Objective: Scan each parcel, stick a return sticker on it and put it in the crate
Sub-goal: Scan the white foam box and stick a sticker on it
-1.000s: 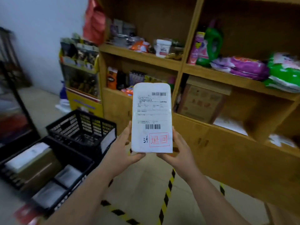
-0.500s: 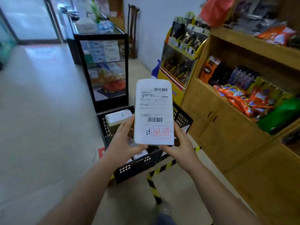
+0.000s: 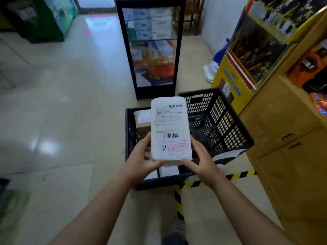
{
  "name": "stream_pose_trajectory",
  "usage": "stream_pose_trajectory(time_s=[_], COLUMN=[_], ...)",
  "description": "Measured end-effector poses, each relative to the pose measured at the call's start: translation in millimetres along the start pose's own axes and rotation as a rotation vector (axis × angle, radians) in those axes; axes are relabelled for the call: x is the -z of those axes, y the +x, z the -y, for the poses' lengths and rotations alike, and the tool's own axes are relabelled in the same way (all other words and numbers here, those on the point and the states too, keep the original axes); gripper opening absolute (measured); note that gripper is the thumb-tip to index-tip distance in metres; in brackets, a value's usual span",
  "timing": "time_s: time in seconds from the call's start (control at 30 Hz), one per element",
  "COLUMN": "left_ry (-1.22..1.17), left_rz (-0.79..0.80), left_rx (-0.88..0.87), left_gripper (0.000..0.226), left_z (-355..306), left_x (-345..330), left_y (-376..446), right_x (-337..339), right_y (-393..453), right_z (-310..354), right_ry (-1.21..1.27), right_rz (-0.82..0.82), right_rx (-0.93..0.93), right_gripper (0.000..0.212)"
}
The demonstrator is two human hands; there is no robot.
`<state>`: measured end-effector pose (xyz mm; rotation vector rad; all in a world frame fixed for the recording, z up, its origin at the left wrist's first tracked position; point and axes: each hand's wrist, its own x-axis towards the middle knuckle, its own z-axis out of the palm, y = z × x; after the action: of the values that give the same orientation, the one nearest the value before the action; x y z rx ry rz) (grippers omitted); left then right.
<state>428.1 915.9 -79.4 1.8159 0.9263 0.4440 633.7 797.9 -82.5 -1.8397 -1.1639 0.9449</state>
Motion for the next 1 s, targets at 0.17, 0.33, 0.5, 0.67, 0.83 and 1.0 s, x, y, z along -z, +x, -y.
stream_pose_trajectory(time_s=[0.17,0.33,0.5,0.67,0.83,1.0], left_ry=[-0.053,-0.081,-0.066,-0.079,-0.07,-0.027], left_rz=[-0.02,0.008,0.035,0.08,0.165,0.203], left_rx=[0.158,0.294,0.374,0.442,0.492,0.502], left_gripper=[0.092,0.091,0.086,0.081,0.083,0.084], left_z=[45.0,97.2,151.2,196.3,230.5,254.0], left_x=[-18.2,-36.9,-60.1,-77.5,-86.1,-97.4], left_y=[21.7,43.6,67.7,91.0,105.3,116.3], right_x=[-17.9,-39.5,-62.7,-81.5,-95.5,-109.8], right_y=[34.4,65.2,94.4,121.0,133.6,145.6], right_z=[-40.7,-82.0,-127.5,-157.7,-182.3,-196.5], right_ry=[-0.016,0.022,-0.026,-0.125,-0.171,-0.169], right_rz=[0.083,0.112,0.127,0.147,0.186,0.227], right_rx=[-0.084,-0.225,-0.328,-0.362,-0.429,-0.485], right_gripper=[0.083,0.085,0.083,0.083,0.087,0.087])
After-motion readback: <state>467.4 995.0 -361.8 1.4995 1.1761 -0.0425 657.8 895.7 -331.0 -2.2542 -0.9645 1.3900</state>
